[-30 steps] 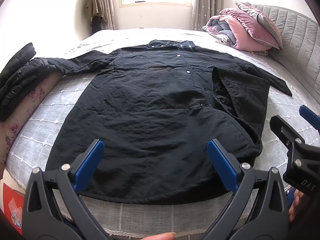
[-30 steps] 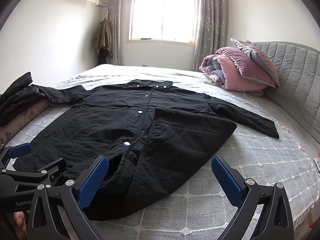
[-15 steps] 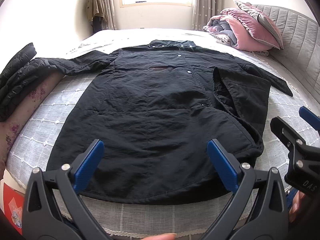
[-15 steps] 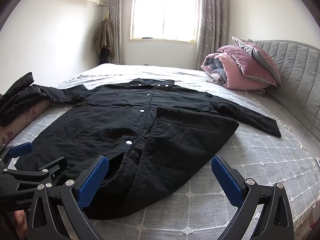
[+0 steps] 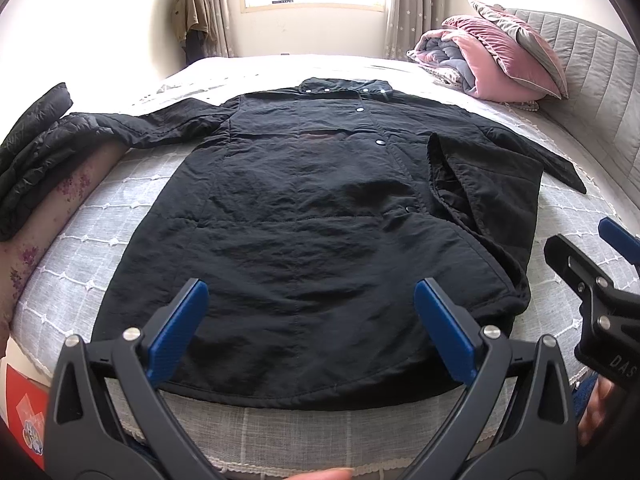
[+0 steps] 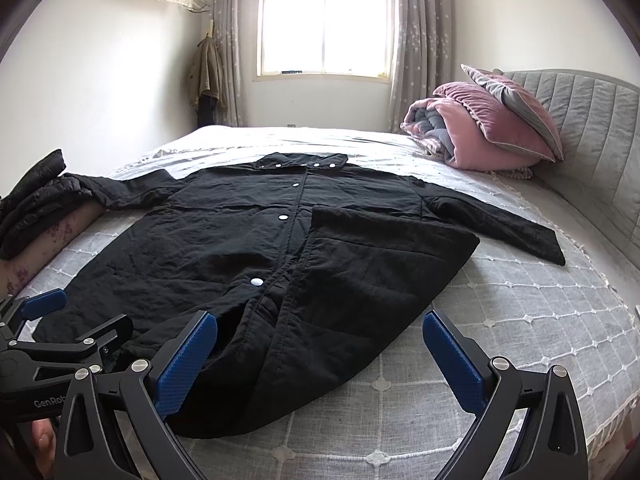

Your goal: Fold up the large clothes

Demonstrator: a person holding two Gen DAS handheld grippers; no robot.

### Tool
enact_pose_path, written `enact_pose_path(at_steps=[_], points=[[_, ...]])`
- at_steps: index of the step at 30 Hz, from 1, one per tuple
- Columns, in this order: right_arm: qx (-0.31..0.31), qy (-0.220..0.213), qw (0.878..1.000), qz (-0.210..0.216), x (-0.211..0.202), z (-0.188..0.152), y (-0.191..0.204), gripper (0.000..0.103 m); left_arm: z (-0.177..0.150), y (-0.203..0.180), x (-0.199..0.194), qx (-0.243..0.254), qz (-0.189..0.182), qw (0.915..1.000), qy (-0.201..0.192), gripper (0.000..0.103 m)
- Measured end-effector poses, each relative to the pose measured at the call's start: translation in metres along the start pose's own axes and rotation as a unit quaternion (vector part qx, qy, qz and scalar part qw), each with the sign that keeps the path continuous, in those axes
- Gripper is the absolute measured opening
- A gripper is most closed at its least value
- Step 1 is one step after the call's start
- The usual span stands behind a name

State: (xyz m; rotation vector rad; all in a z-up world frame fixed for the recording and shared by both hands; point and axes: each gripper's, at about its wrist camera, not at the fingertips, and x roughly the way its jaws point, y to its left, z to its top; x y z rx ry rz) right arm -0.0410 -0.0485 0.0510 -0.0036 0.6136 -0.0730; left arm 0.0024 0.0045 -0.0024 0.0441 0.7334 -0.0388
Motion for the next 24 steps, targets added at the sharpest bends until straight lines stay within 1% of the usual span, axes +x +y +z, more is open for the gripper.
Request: enact_pose_path(at_steps=[3, 9, 10, 13, 15, 17, 19, 21, 24], points=[[-0.004, 0.0, 1.0, -0.008, 0.001, -0.001, 0.0, 0.103, 0.0, 0.002, 0.001, -0.007, -0.006, 1.0, -0.001, 0.103], [0.0, 0.008, 1.0, -0.006, 0.006, -0.003, -0.002, 0.103, -0.001, 0.005, 0.005, -0.014, -0.008, 0.9998, 0.009, 0.103], [0.0, 0.009, 1.0, -0.007, 0.007, -0.003, -0.002, 0.103, -0.001, 0.007, 0.006, -0.024, -0.018, 0.9993, 0.023, 0.103], [0.004, 0.012, 1.0, -0.014, 0.009, -0.003, -0.004, 0.103, 0.0, 0.02, 0.012, -0.041, -0.027, 0.9981, 0.038, 0.103], [0.011, 0.017, 1.0, -0.017, 0.013, -0.002, -0.008, 0.103, 0.002, 0.044, 0.017, -0.078, -0.021, 0.9956, 0.048, 0.103], [0.024, 0.026, 0.999, -0.02, 0.018, -0.001, -0.016, 0.103, 0.004, 0.074, 0.02, -0.117, -0.001, 0.9925, 0.037, 0.103], [0.042, 0.037, 0.998, -0.021, 0.025, 0.0, -0.025, 0.103, 0.004, 0.096, 0.024, -0.14, 0.015, 0.9898, 0.023, 0.103], [0.055, 0.045, 0.997, -0.017, 0.031, 0.001, -0.03, 0.103, 0.004, 0.118, 0.028, -0.154, 0.051, 0.9862, 0.035, 0.103], [0.041, 0.05, 0.998, -0.012, 0.043, 0.012, -0.022, 0.103, 0.001, 0.136, 0.033, -0.164, 0.078, 0.9825, 0.04, 0.103]])
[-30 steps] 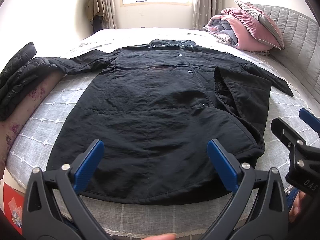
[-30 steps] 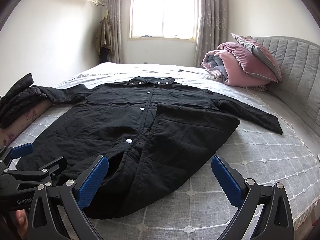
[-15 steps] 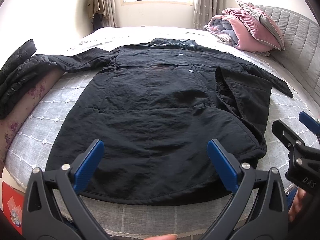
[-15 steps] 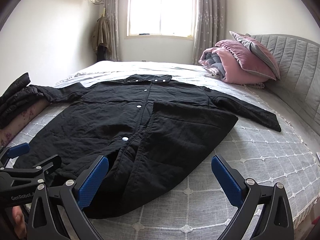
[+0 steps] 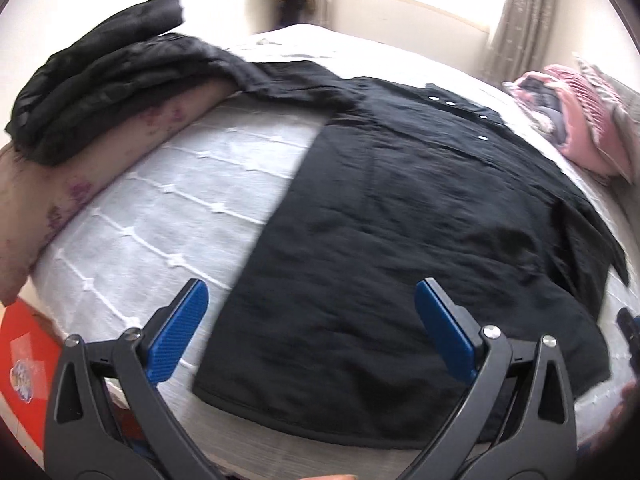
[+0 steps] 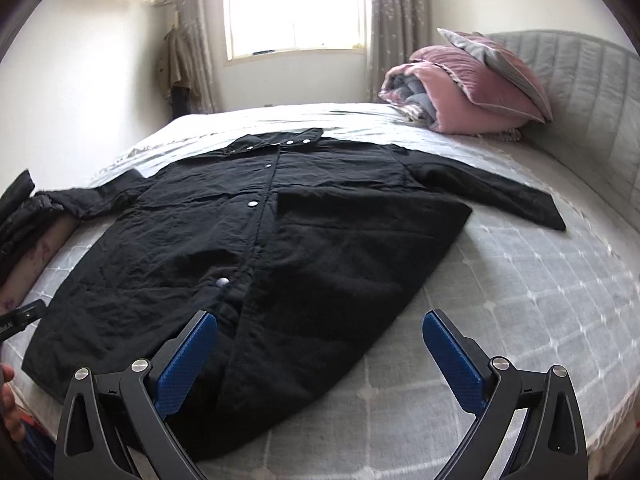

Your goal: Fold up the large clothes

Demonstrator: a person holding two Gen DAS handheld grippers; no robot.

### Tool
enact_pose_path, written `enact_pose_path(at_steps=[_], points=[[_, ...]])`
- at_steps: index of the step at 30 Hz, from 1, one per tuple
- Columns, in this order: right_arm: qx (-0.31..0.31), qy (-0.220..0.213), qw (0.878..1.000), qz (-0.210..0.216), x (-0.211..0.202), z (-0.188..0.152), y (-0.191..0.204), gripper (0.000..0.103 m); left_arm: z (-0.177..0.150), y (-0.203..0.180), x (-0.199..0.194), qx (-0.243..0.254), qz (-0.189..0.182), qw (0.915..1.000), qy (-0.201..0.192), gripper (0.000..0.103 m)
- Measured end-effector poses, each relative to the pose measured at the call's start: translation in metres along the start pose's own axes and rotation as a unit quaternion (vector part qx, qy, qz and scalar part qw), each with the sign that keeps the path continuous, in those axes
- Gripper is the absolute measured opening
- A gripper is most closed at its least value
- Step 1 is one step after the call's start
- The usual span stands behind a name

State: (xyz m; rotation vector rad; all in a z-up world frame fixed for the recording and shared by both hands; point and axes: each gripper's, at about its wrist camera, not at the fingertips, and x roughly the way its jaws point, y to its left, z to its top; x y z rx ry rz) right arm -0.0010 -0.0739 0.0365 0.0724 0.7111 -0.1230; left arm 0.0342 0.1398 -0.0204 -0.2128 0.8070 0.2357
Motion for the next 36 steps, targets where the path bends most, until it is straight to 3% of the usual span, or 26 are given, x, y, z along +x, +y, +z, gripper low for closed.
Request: enact_pose_path(at_steps=[3, 7, 10, 11, 13, 17, 19, 22, 24, 25, 27, 28, 31, 34, 36], points=[[-0.042, 0.003, 0.999, -0.001, 0.02, 0.023, 0.019, 0.103, 0.0, 0.008, 0.007, -0.003, 0.005, 0.9996, 0.027, 0.103], [-0.082, 0.039, 0.995, -0.036, 0.075, 0.054, 0.04, 0.103, -0.001, 0.015, 0.015, -0.008, 0.009, 0.9989, 0.046, 0.103], [-0.148, 0.05, 0.984, -0.087, 0.116, 0.062, 0.058, 0.102, -0.002, 0.023, 0.024, -0.012, 0.018, 0.998, 0.06, 0.103], [-0.163, 0.058, 0.979, -0.106, 0.128, 0.06, 0.059, 0.1, -0.002, 0.027, 0.028, -0.014, 0.019, 0.9975, 0.066, 0.103], [-0.169, 0.085, 0.971, -0.144, 0.141, 0.055, 0.052, 0.084, -0.003, 0.034, 0.033, -0.016, 0.024, 0.9967, 0.076, 0.103], [-0.066, 0.101, 0.979, -0.167, 0.114, 0.056, 0.002, 0.082, -0.005, 0.039, 0.038, -0.016, 0.012, 0.9958, 0.09, 0.103], [-0.036, 0.093, 0.975, -0.197, 0.09, 0.05, -0.025, 0.083, -0.006, 0.039, 0.037, -0.015, 0.001, 0.9957, 0.091, 0.103], [0.035, 0.079, 0.975, -0.206, 0.048, 0.031, -0.077, 0.084, -0.005, 0.036, 0.034, -0.011, -0.012, 0.9957, 0.091, 0.103], [0.092, 0.086, 0.968, -0.216, 0.026, 0.01, -0.115, 0.09, -0.006, 0.032, 0.034, -0.007, -0.021, 0.9954, 0.093, 0.103], [0.149, 0.094, 0.964, -0.201, 0.016, 0.005, -0.135, 0.09, -0.006, 0.03, 0.033, -0.005, -0.028, 0.995, 0.096, 0.103], [0.272, 0.034, 0.955, -0.115, -0.025, -0.01, -0.171, 0.09, -0.006, 0.029, 0.033, -0.007, -0.037, 0.9945, 0.098, 0.103], [0.311, 0.005, 0.945, -0.099, -0.046, -0.018, -0.182, 0.09, -0.006, 0.029, 0.033, -0.008, -0.04, 0.9944, 0.098, 0.103], [0.321, -0.006, 0.945, -0.063, -0.072, -0.029, -0.185, 0.09, -0.004, 0.031, 0.034, -0.012, -0.038, 0.9944, 0.098, 0.103], [0.312, -0.022, 0.948, -0.059, -0.083, -0.035, -0.182, 0.09, -0.003, 0.037, 0.035, -0.024, -0.036, 0.9941, 0.099, 0.103], [0.32, -0.055, 0.945, -0.041, -0.092, -0.038, -0.186, 0.09, -0.003, 0.04, 0.035, -0.03, -0.036, 0.994, 0.099, 0.103]])
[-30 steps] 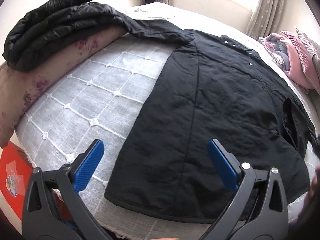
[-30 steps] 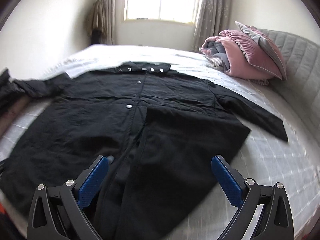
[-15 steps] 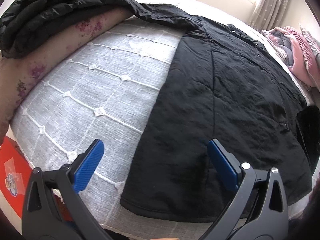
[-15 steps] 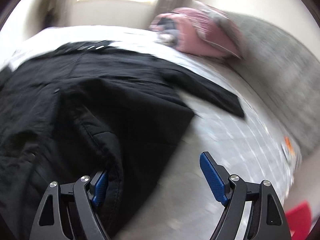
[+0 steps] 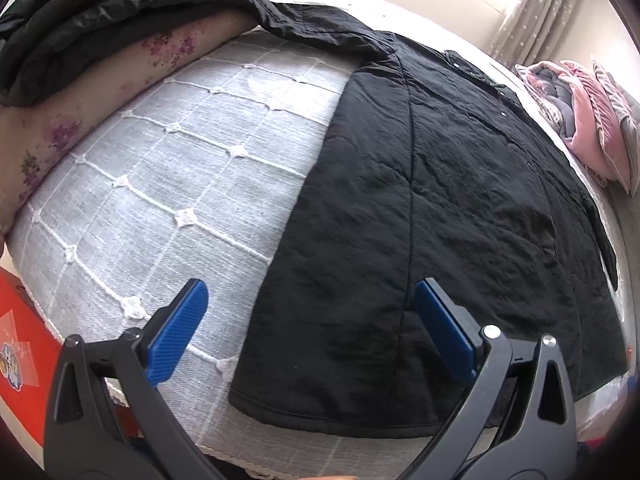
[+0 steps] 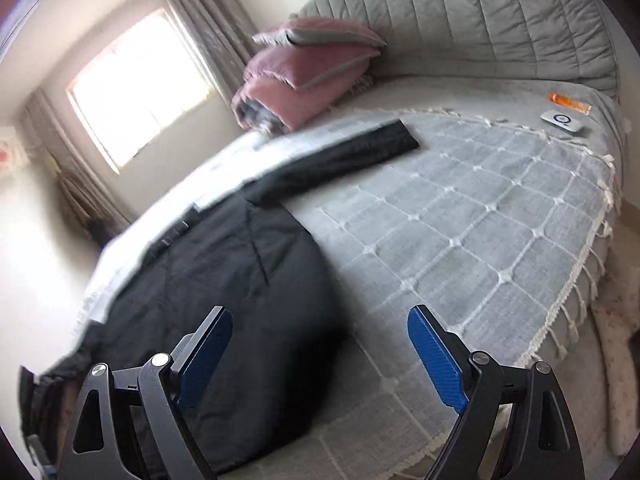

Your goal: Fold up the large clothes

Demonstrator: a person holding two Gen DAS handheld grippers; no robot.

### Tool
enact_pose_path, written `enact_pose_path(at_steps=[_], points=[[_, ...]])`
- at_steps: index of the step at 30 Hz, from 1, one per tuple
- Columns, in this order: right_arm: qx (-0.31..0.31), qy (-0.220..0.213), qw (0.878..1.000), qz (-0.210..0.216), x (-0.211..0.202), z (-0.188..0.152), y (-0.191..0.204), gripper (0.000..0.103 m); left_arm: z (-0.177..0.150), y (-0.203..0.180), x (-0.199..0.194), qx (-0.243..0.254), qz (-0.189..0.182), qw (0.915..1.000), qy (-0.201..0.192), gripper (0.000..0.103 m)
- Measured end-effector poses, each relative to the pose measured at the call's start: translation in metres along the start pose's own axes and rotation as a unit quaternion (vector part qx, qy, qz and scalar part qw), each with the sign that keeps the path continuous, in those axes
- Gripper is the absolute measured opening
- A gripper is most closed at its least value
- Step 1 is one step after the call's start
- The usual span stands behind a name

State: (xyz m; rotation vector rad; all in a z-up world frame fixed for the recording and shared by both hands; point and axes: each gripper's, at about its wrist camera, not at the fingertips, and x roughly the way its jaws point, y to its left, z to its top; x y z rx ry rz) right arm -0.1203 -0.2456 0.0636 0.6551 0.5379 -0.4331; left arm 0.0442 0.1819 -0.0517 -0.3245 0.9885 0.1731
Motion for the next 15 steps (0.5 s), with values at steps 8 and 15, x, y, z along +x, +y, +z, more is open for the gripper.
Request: enact_pose_path(at_steps=[8, 15], points=[[0.068, 0.124, 0.99, -0.006, 0.061, 0.0, -0.028, 0.091, -0.003, 0.018, 0.009, -0.026, -0.013, 0.9992, 0.026, 0.091], [0.131, 0.247, 0.96, 0.029, 0.122, -0.003, -0.056, 0.091, -0.012, 0.017, 0.015, -0.028, -0.073, 0.9959, 0.044, 0.056]])
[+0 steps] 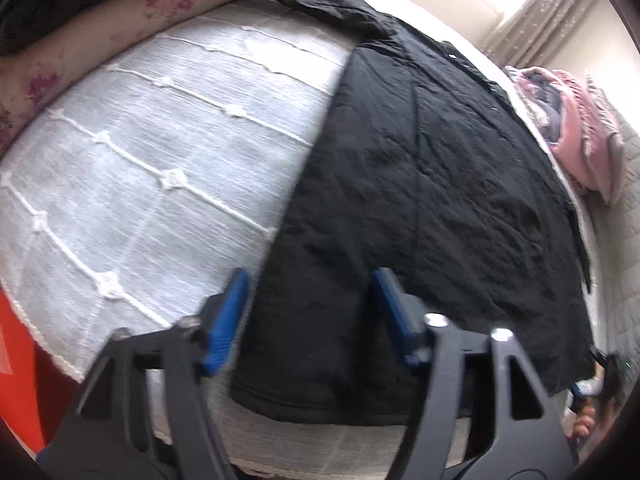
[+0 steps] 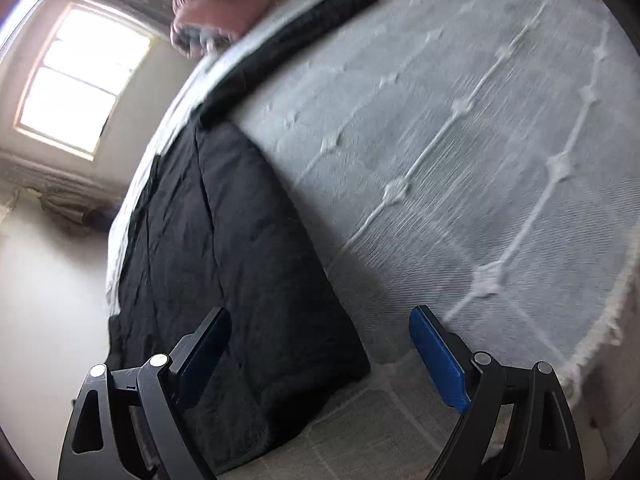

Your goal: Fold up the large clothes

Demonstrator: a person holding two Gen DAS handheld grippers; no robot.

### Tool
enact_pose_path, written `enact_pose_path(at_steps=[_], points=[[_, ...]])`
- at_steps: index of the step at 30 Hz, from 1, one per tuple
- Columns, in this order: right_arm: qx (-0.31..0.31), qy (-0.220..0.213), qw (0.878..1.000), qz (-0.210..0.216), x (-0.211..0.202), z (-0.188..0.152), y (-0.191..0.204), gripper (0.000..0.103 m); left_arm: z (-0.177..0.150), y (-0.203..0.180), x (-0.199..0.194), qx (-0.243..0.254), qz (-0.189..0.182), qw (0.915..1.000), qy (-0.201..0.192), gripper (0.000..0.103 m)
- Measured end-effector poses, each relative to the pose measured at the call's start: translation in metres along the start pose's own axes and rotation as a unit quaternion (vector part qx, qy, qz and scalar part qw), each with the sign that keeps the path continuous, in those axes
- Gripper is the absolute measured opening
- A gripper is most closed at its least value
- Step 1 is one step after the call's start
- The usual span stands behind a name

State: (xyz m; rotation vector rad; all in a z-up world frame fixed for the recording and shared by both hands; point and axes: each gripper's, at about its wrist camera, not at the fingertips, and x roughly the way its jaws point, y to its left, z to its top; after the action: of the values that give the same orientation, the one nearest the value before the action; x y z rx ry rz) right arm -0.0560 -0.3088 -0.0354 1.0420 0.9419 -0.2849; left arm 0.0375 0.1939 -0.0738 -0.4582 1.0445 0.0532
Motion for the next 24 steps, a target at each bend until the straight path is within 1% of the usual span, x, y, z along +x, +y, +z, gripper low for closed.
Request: enact_pose_path(at_steps=[1, 2, 3, 4, 5, 6, 8, 9, 10, 12, 15, 17, 20, 22, 24], points=[[-0.005, 0.01, 1.0, 0.011, 0.004, 0.002, 0.001, 0.091, -0.001, -0.001, 0.0, 0.0, -0.008, 1.0, 0.002, 0.045], [-0.016, 0.009, 1.0, 0.013, 0.004, 0.001, 0.005, 0.084, -0.002, -0.003, 0.001, 0.001, -0.018, 0.9998, 0.005, 0.035], [-0.026, 0.008, 1.0, 0.013, 0.004, -0.001, 0.008, 0.061, -0.003, -0.005, 0.001, 0.005, -0.019, 0.9998, 0.005, 0.031], [-0.04, 0.012, 0.999, 0.017, 0.005, -0.002, 0.013, 0.046, -0.004, -0.008, 0.001, 0.009, -0.018, 0.9998, 0.004, 0.019], [-0.049, 0.013, 0.999, 0.016, 0.004, -0.004, 0.017, 0.022, -0.005, -0.01, 0.0, 0.011, -0.021, 0.9997, 0.001, 0.011], [-0.056, 0.004, 0.998, 0.011, 0.003, -0.004, 0.018, 0.012, -0.006, -0.01, -0.003, 0.003, -0.023, 0.9997, -0.007, 0.01], [-0.07, -0.028, 0.997, 0.0, -0.007, -0.005, 0.022, 0.009, -0.006, -0.013, -0.01, 0.004, -0.024, 0.9995, -0.021, 0.008], [-0.08, -0.047, 0.996, -0.013, -0.012, -0.007, 0.026, 0.007, -0.007, -0.013, -0.014, 0.004, -0.024, 0.9994, -0.026, 0.008], [-0.091, -0.067, 0.993, -0.025, -0.018, -0.008, 0.031, 0.007, -0.007, -0.013, -0.017, 0.003, -0.026, 0.9992, -0.029, 0.008], [-0.099, -0.094, 0.99, -0.034, -0.026, -0.008, 0.036, 0.006, -0.007, -0.012, -0.023, -0.001, -0.032, 0.999, -0.031, 0.007], [-0.092, -0.118, 0.988, -0.04, -0.035, -0.007, 0.031, 0.006, -0.011, -0.009, -0.027, -0.007, -0.04, 0.9989, -0.024, 0.007], [-0.096, -0.133, 0.985, -0.053, -0.04, -0.008, 0.033, 0.006, -0.015, -0.013, -0.028, 0.003, -0.036, 0.9991, -0.024, 0.007], [-0.104, -0.141, 0.982, -0.066, -0.041, -0.007, 0.036, 0.006, -0.014, -0.015, -0.028, 0.015, -0.03, 0.9991, -0.025, 0.007], [-0.107, -0.133, 0.983, -0.071, -0.036, -0.006, 0.039, 0.007, -0.009, -0.013, -0.023, 0.014, -0.026, 0.9994, -0.018, 0.009], [-0.098, -0.12, 0.986, -0.062, -0.028, -0.002, 0.038, 0.011, -0.009, -0.01, -0.019, 0.009, -0.021, 0.9997, -0.009, 0.012]])
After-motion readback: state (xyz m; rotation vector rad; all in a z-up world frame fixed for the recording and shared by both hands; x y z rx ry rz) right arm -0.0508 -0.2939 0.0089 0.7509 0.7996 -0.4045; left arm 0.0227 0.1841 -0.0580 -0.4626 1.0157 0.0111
